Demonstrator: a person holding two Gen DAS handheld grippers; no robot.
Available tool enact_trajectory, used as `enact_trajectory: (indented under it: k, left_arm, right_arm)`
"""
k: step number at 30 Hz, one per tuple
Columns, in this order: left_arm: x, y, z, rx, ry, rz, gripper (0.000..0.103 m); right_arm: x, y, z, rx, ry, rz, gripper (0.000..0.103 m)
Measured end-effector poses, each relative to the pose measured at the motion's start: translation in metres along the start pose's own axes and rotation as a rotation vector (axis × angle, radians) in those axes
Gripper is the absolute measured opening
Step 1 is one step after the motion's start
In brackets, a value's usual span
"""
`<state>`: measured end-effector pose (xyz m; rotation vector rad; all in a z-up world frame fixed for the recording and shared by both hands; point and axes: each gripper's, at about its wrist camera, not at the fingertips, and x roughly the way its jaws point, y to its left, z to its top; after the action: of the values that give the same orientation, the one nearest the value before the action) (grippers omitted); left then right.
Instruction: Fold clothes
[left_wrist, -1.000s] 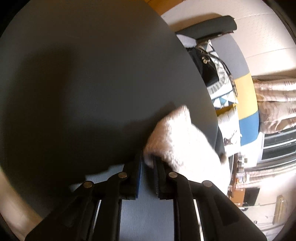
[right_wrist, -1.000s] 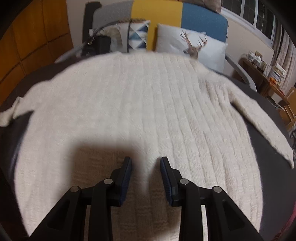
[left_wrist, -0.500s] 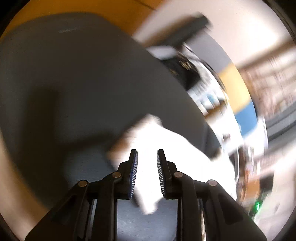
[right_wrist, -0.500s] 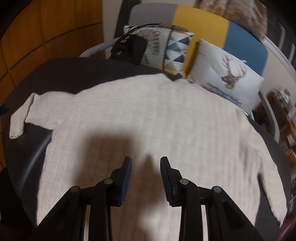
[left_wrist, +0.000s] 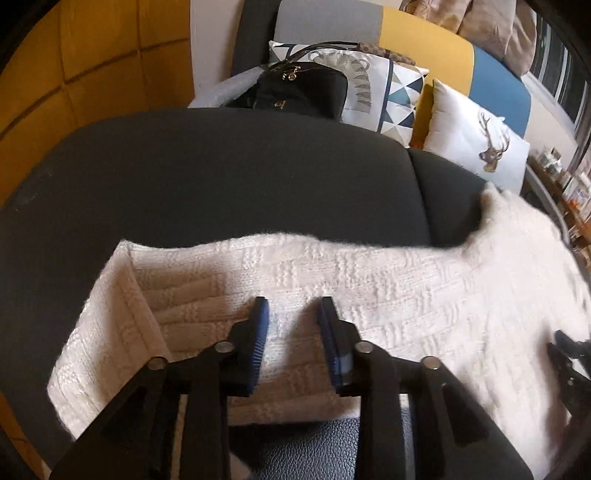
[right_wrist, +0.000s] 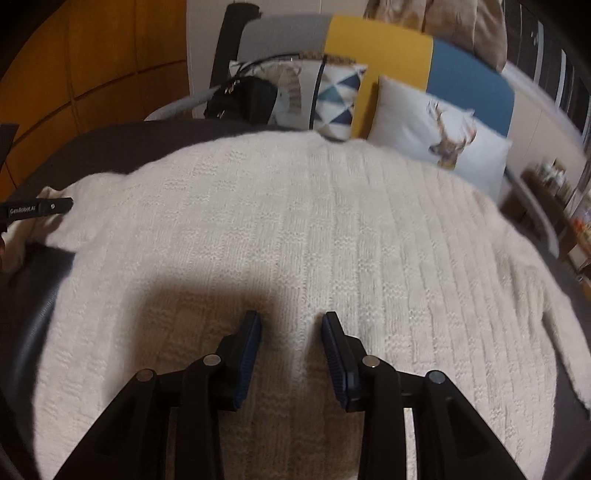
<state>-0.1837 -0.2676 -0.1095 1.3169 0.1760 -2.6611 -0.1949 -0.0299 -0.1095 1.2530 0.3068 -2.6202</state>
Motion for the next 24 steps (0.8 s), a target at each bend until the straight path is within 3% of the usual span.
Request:
enact_trajectory:
  k: [1,3,5,7,10,14,19,24]
  left_arm:
    - [0.0,-0.001,-0.002,0.008,-0.013,0.027,0.042]
    - [-0.002,0.0,-0.008,-0.015,-0.034,0.09,0.072]
    - [0.0,0.015,-0.01,-0.086,-0.028,0.102,0.084]
    - [-0.002,0.027,-0.016,-0.13,-0.027,0.063,0.085]
    - [-0.003,0.023,-0.019,-0.102,-0.035,0.098,0.086]
    - [-0.002,0.027,-0.024,-0.111,-0.047,0.088,0.086]
    - [0.002,0.028,-0.029,-0.11,-0.054,0.089,0.086]
    - [0.001,0.03,-0.029,-0.113,-0.058,0.086,0.086]
  right_arm:
    - [0.0,0.002,0.001,-0.007,0.003,-0.01,0.036]
    - [0.0,0.003,0.003,-0.024,0.015,-0.02,0.037]
    - [0.0,0.004,0.007,-0.057,0.033,-0.027,0.041]
    - [0.001,0.007,0.014,-0.099,0.068,-0.042,0.044]
    - [0.001,0.012,0.027,-0.154,0.115,-0.063,0.044]
    - [-0.003,0.026,0.056,-0.196,0.07,-0.048,0.044]
    - [0.021,0.059,0.103,-0.314,0.045,-0.053,0.043]
    - [0.057,0.063,0.133,-0.223,0.104,-0.006,0.043]
